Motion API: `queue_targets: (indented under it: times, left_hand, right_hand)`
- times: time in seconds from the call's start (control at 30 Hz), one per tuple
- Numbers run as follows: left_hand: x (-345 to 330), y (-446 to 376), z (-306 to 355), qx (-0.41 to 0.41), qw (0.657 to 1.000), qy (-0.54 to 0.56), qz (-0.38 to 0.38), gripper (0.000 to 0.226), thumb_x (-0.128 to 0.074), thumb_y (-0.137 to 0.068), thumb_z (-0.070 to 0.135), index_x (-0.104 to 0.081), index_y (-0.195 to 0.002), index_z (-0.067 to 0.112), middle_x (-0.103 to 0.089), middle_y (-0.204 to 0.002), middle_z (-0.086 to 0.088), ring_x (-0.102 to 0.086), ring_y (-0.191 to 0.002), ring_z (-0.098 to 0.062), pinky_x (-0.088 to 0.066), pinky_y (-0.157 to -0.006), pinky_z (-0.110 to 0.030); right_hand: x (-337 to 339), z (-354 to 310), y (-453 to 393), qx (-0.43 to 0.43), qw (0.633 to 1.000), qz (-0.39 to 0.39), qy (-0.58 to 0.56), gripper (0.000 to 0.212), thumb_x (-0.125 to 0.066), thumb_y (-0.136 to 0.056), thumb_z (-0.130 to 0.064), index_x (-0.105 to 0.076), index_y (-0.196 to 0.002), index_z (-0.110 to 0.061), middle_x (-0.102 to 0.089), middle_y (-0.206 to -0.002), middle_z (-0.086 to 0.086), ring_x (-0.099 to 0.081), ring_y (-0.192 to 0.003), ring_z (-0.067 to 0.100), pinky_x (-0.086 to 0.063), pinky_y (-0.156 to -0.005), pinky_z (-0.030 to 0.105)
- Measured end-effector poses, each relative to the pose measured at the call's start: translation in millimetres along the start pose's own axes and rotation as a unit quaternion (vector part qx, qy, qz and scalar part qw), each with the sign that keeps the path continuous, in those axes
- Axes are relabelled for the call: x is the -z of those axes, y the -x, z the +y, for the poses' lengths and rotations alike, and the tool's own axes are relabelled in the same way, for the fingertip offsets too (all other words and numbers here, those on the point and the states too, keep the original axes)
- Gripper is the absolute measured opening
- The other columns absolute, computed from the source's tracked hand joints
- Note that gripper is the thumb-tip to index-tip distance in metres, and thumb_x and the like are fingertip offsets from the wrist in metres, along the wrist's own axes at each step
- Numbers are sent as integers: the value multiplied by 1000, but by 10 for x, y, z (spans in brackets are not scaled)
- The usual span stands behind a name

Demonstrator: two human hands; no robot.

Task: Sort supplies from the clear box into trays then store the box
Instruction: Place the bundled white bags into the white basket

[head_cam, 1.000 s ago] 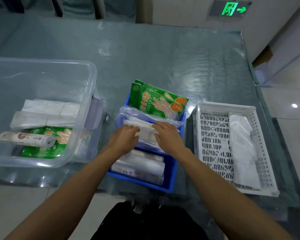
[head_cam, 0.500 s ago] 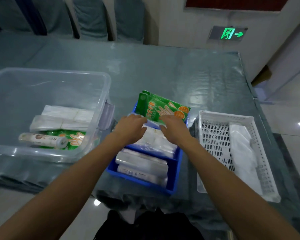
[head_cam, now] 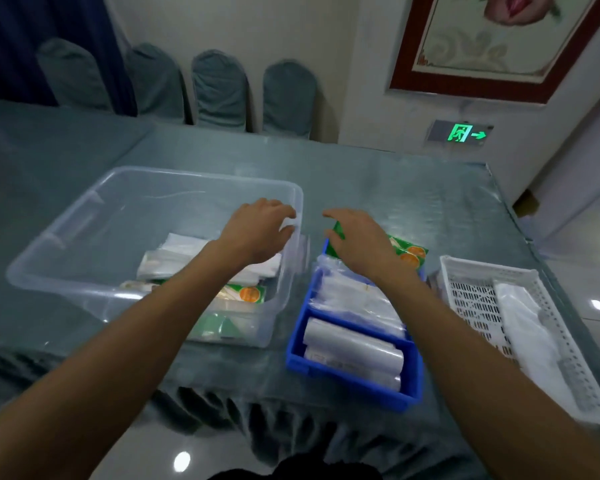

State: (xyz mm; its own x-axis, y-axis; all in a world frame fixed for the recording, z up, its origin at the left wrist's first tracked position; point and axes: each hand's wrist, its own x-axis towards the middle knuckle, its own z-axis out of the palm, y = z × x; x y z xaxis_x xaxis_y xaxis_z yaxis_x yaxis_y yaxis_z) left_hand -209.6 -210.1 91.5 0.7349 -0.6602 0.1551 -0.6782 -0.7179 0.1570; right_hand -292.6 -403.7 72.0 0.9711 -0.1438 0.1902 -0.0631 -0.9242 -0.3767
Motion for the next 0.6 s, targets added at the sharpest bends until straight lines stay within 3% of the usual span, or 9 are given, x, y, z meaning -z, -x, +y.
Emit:
queue_targets:
  times: [0.27,0.6]
  left_hand:
    - [181,673,-1138,67,997,-3,-26,36,-49,-100,36,-58,-133,25,-61,-134,-2,-53,-125,-27,-45,-100,-42]
    - [20,828,-2152,138,988,15,-70,35,-50,-100,39,-58,-132,28,-63,-130,3,-56,-120,-24,-47,-95,-39]
  right_hand:
    - [-480,-1056,-174,55,997,-49,4,42,-49,-101,-29,-50,-142,-22,-50,-149,1,-43,-137,24,-35,-113,39]
    - [-1194,-1447,-776,59,983,-168,50,42,-53,-99,-30,-52,-140,-22,-54,-144,4,-48,-131,27,-41,-106,39]
